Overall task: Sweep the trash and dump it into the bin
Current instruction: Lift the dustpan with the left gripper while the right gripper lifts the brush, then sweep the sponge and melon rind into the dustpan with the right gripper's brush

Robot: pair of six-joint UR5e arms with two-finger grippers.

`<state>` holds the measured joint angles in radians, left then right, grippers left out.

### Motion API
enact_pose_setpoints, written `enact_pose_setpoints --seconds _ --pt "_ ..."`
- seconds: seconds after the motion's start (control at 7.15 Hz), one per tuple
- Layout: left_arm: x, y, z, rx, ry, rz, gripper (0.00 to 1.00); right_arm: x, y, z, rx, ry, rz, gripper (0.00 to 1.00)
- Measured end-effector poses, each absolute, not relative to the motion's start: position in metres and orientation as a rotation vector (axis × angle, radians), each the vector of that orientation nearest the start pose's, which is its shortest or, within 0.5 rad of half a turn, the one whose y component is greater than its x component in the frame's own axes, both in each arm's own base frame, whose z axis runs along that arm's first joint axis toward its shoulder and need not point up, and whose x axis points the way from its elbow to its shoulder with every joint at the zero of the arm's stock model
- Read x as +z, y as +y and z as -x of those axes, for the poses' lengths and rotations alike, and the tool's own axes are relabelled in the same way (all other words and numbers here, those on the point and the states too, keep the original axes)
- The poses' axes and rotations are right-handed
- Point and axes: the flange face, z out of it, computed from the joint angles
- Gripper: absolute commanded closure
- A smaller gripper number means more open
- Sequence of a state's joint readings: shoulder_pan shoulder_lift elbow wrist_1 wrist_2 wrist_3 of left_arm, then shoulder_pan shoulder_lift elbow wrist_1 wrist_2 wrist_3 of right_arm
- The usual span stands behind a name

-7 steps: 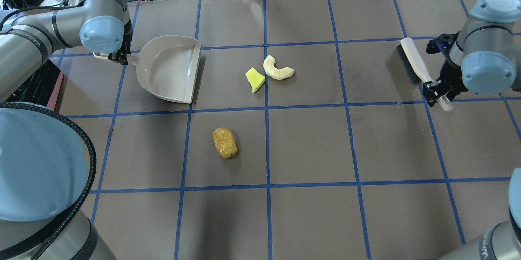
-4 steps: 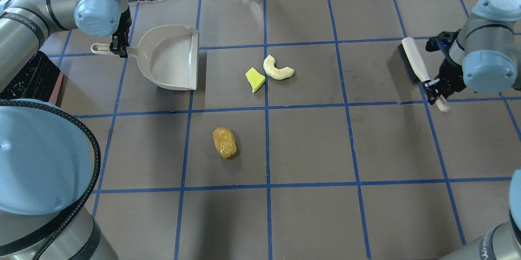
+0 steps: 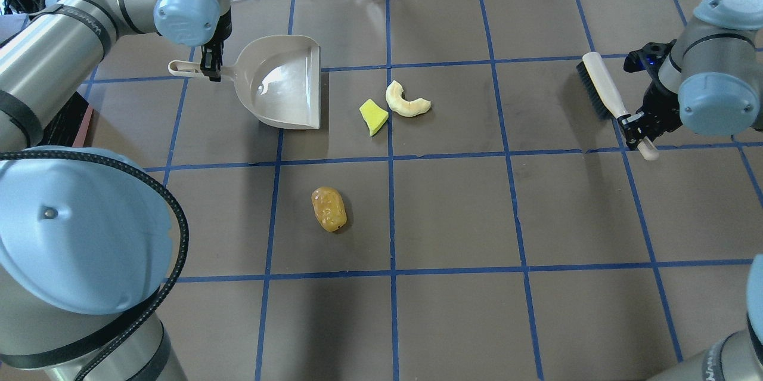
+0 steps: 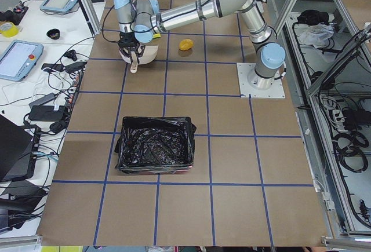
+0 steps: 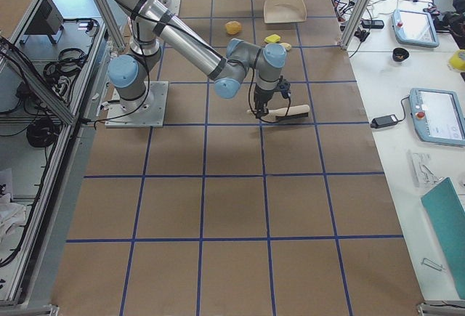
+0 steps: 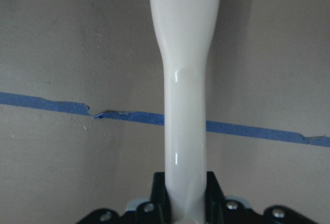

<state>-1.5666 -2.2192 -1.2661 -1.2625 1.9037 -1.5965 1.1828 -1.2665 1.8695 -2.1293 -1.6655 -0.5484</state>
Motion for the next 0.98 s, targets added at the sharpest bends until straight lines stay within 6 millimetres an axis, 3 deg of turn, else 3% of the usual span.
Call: enact_pose_setpoints --seconds 0.28,0.42,0.7,0.98 --pt "0.262 -0.724 0.135 -0.353 2.010 2.003 1.00 0.257 -0.554 0.075 0.062 3.178 0.246 0.94" --pt "0.256 -0.722 0.149 -0.370 2.007 1.970 1.00 0.259 -0.556 0.056 0.042 3.173 0.212 0.94" --pt "0.254 -0.714 0.168 -0.393 1.981 1.919 1.00 0.264 -0.567 -0.008 0.022 3.180 0.155 0.94" --pt "0.252 -0.708 0.183 -0.406 1.963 1.909 1.00 0.257 -0.565 -0.080 0.088 3.184 0.096 0.94"
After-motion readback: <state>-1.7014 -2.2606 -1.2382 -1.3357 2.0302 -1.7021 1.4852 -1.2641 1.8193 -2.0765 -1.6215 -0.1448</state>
